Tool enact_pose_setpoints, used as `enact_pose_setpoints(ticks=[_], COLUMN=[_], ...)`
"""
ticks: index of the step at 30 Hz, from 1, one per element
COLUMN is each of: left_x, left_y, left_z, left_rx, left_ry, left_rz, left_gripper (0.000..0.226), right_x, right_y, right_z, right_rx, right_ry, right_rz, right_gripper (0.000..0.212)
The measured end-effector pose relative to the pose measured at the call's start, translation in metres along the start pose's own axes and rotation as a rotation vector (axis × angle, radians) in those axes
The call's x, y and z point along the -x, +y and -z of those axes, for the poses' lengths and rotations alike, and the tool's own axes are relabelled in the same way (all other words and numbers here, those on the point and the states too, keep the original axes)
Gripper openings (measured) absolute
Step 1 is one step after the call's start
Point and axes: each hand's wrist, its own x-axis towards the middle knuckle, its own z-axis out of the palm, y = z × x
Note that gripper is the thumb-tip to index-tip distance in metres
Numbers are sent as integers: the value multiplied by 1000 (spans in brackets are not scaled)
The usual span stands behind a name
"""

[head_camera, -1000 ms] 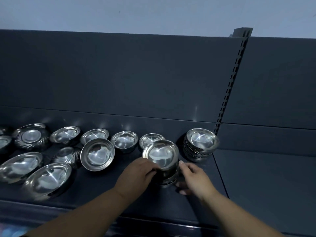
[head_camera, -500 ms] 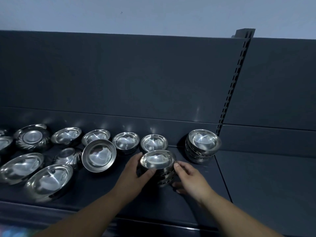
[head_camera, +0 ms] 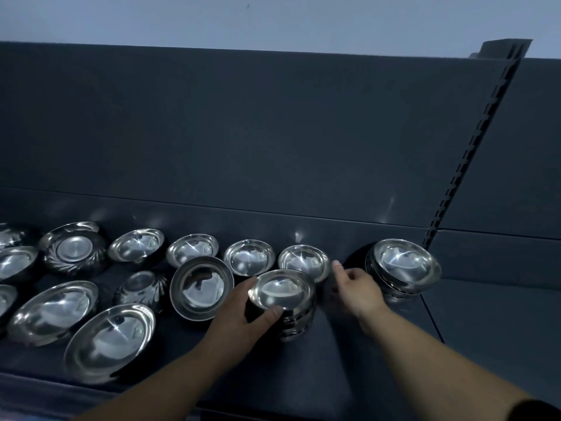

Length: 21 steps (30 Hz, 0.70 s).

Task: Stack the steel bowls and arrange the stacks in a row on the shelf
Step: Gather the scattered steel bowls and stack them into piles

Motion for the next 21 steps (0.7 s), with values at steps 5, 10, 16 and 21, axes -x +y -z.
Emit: enact_pose_setpoints(ticks=[5,10,16,21], left_x=[-6,-7,-6,-6], left_y=[-13,-13,-5,6], left_z=[-1,1,1,-4], left_rx=[-3,48,37,43], left_ry=[-26,-50,-63,-91], left_rz=[23,36,68,97], left_gripper=[97,79,58,46], right_x=[-29,-28,-24,-3], right_y=[2,-4,-15,-44], right_z=[-21,-28,-12,20], right_rx=[-158,-357,-323,-267], right_ry=[-142,-219,12,72], right_rz=[-183,-288,-111,147], right_gripper=[61,16,22,21])
